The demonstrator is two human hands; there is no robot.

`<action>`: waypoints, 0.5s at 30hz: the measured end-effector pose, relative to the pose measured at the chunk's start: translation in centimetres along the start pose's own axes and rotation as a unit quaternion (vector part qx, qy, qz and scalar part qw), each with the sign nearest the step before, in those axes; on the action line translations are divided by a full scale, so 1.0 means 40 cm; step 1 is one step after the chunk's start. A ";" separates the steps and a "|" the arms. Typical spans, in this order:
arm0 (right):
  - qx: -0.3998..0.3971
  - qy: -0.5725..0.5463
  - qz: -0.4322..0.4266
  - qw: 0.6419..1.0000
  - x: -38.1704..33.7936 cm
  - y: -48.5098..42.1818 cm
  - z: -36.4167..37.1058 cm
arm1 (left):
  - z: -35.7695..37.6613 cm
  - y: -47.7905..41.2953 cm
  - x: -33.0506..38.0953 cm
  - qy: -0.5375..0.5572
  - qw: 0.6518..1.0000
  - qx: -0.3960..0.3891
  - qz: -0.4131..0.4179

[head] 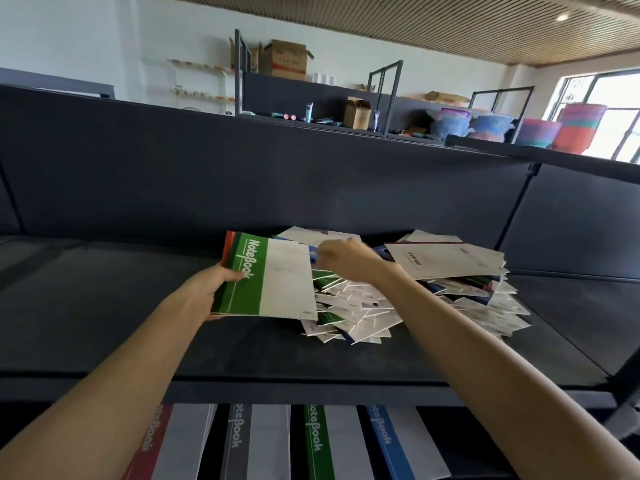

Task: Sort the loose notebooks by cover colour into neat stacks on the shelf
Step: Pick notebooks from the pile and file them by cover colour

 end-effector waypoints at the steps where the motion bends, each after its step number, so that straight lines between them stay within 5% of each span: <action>1: 0.020 -0.003 0.037 0.999 0.036 -0.036 0.003 | -0.016 -0.001 0.001 0.006 1.000 0.007 0.006; 5: -0.042 0.043 0.106 0.993 0.101 -0.089 0.084 | -0.074 0.006 0.004 0.021 0.998 0.051 0.024; 11: 0.055 0.315 -0.029 0.947 0.068 -0.067 0.084 | -0.096 0.027 0.012 0.039 0.994 0.105 0.014; 15: 0.035 0.341 -0.034 0.939 0.051 -0.065 0.076 | -0.072 0.041 0.023 0.067 0.992 0.105 0.026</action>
Point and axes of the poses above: each hand's wrist, its own y-axis away from the middle knuckle, its own z-axis out of the palm, x = y × z, the point moved 4 cm from there along -y, towards the middle knuckle, and after that the axes turned 13 degrees about z, right-handed, at the moved point
